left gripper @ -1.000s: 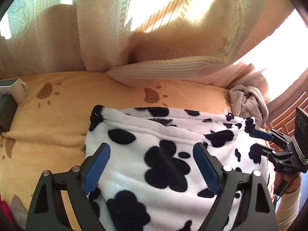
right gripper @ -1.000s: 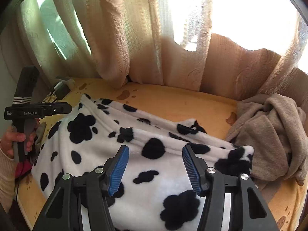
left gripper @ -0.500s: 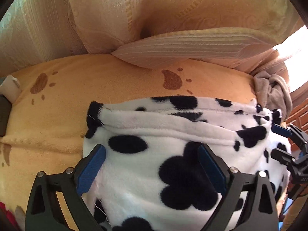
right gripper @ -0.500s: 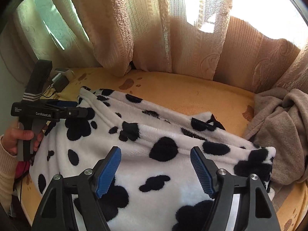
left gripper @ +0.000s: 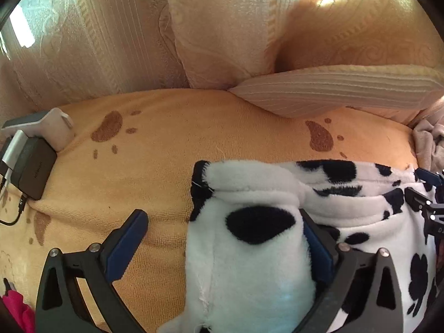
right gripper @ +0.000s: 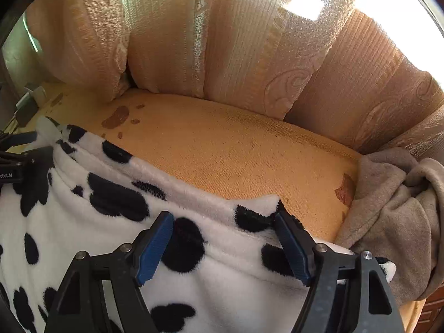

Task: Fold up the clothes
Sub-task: 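Open both grippers and press the folded blanket flat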

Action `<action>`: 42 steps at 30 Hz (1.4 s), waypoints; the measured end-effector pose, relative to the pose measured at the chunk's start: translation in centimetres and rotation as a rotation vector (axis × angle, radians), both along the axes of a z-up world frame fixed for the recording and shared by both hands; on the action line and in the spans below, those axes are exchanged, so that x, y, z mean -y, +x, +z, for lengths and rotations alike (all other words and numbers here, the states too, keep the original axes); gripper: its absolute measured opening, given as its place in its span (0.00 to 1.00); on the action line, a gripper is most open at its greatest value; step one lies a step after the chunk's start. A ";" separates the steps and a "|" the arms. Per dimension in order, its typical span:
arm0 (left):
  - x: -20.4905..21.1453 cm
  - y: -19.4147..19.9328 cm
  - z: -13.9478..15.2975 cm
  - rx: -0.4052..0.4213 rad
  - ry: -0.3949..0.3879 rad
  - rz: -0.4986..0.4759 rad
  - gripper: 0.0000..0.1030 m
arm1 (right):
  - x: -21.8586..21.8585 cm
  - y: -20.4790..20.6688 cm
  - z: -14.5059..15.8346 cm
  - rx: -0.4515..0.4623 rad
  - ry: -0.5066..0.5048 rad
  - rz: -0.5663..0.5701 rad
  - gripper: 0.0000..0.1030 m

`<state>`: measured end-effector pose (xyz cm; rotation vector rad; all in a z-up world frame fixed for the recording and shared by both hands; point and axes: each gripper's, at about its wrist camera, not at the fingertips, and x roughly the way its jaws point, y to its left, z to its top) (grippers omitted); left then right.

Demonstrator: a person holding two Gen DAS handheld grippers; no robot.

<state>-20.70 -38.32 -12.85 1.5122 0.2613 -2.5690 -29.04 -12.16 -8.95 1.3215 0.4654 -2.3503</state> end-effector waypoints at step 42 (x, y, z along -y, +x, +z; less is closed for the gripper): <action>-8.3 11.4 5.3 -0.166 -0.032 -0.263 1.00 | -17.7 16.4 8.1 -0.246 -0.268 -0.046 0.81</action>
